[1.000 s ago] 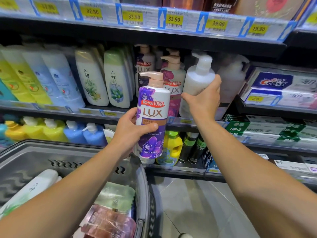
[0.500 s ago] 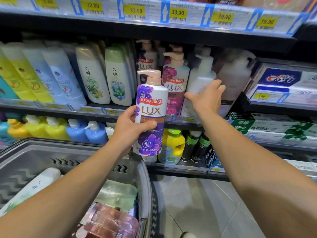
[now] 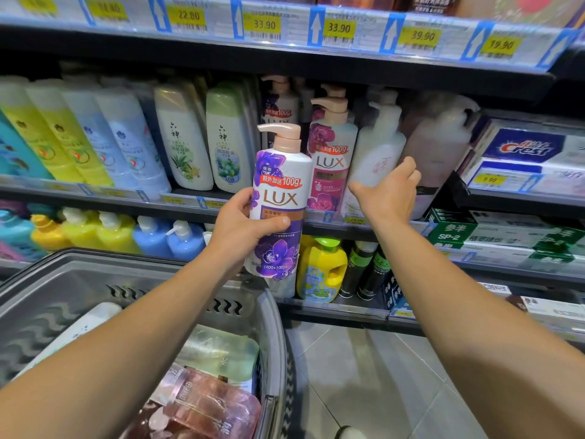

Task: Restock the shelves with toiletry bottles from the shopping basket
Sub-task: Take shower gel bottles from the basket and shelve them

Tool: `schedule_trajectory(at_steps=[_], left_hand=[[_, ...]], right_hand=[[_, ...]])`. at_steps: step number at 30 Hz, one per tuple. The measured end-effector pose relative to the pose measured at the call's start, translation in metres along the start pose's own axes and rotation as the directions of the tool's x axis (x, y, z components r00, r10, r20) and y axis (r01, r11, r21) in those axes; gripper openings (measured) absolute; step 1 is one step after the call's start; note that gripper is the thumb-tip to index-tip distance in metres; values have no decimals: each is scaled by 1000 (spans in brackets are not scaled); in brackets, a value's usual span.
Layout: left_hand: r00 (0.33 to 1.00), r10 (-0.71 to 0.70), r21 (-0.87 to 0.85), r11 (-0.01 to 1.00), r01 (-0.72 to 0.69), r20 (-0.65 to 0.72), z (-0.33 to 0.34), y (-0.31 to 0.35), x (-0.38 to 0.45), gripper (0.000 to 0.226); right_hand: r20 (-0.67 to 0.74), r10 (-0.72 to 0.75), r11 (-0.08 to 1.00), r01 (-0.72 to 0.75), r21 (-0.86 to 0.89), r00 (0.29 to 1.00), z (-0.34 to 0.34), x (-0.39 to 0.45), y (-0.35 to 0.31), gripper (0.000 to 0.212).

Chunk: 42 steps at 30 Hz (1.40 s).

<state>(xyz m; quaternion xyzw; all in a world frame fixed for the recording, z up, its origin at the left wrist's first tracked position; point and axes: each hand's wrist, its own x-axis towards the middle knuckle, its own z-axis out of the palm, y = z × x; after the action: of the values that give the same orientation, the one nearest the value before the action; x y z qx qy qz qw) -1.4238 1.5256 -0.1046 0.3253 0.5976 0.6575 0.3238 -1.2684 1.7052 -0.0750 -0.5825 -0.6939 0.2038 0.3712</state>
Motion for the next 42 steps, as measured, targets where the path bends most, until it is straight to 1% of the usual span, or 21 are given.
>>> schedule_trajectory(at_steps=[1, 4, 7, 10, 12, 15, 18, 22, 24, 28, 31, 33, 36, 39, 42], left_hand=[[1000, 16, 16, 1000, -16, -2, 0, 2, 1, 60], [997, 71, 125, 990, -71, -1, -1, 13, 8, 64], [993, 117, 195, 974, -117, 7, -5, 25, 17, 63], [979, 202, 250, 949, -194, -5, -8, 39, 27, 64], [964, 267, 297, 921, -251, -13, -9, 46, 35, 65], [938, 348, 380, 869, -315, -17, -9, 53, 46, 66], [919, 394, 430, 828, -361, 13, -6, 51, 59, 65], [929, 369, 475, 813, -336, 26, -4, 38, 78, 65], [939, 344, 500, 811, -303, 11, -6, 28, 89, 61], [974, 217, 522, 838, -156, -57, -9, 11, 110, 52], [985, 153, 483, 870, -96, -81, -9, 6, 120, 57], [986, 148, 501, 861, -91, -74, -9, 4, 122, 57], [985, 160, 560, 823, -93, -72, -10, 3, 119, 52], [968, 231, 609, 784, -124, -101, -6, 1, 109, 53], [944, 303, 668, 730, -141, -133, 6, -5, 99, 63]], right_hand=[[2, -10, 1000, 10, 19, 1000, -2, -7, 2, 102], [21, -65, 995, 63, 72, 998, -5, -32, 5, 100], [94, -136, 986, 125, 112, 986, -4, -62, 9, 97], [153, -198, 975, 178, 132, 968, -1, -82, 14, 92], [175, -232, 970, 214, 116, 957, 4, -88, 16, 90], [198, -271, 963, 267, 46, 942, 11, -96, 21, 91], [229, -296, 952, 305, -2, 927, 21, -102, 25, 92], [283, -298, 945, 323, -47, 912, 33, -103, 32, 92], [302, -305, 935, 344, -82, 903, 37, -100, 34, 92], [351, -325, 903, 399, -163, 878, 47, -97, 36, 91], [382, -301, 888, 402, -222, 874, 54, -96, 38, 91], [386, -295, 877, 408, -254, 874, 57, -96, 40, 91], [359, -305, 854, 420, -307, 882, 59, -98, 41, 91], [329, -312, 839, 421, -346, 891, 60, -100, 41, 93], [336, -309, 830, 424, -361, 890, 61, -101, 43, 96]])
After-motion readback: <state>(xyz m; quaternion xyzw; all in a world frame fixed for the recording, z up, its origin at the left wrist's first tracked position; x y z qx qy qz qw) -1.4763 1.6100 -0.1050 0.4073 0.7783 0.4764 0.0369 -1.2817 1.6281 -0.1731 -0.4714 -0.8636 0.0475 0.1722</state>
